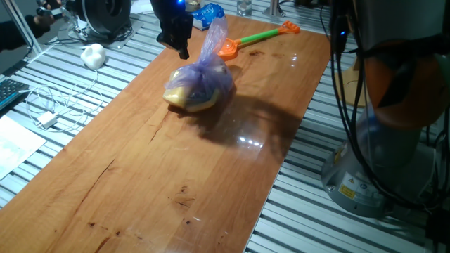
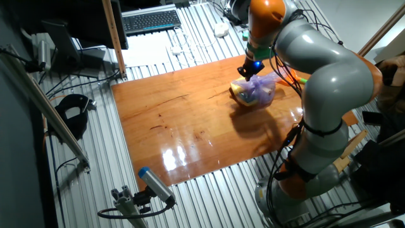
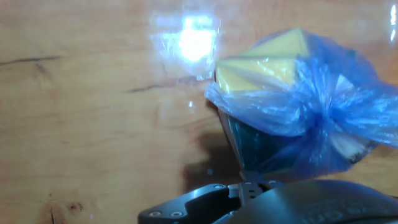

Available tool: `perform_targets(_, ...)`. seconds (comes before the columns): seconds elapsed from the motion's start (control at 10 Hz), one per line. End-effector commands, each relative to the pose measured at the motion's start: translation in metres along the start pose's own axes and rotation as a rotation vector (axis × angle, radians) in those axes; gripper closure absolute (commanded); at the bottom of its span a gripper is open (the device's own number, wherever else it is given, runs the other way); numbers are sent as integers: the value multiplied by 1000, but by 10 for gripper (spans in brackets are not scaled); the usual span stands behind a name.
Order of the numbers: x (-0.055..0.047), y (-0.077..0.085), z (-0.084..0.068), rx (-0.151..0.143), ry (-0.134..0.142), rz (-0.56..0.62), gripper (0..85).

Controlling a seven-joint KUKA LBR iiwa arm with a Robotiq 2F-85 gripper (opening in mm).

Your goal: Pick up a bag of things

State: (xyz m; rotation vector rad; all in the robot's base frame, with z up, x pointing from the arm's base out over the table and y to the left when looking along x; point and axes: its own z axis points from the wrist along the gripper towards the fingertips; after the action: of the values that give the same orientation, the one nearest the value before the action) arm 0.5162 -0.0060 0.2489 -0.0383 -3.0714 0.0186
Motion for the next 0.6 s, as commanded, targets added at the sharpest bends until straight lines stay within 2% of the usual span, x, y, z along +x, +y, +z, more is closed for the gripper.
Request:
perform_targets(0.0,-1,3,-2,-28,9,10,850)
perform_targets(0.1,-3,11,-12,-32,24,11,850)
perform_targets(0.2,-5,21,-24,-21,33,5,850)
perform_targets(0.3,-7,27,-30,7,34,5,850)
perform_targets(0.4,-7,27,-30,32,15,0,850)
perform_targets(0.5,-7,27,-30,35,-6,11,850)
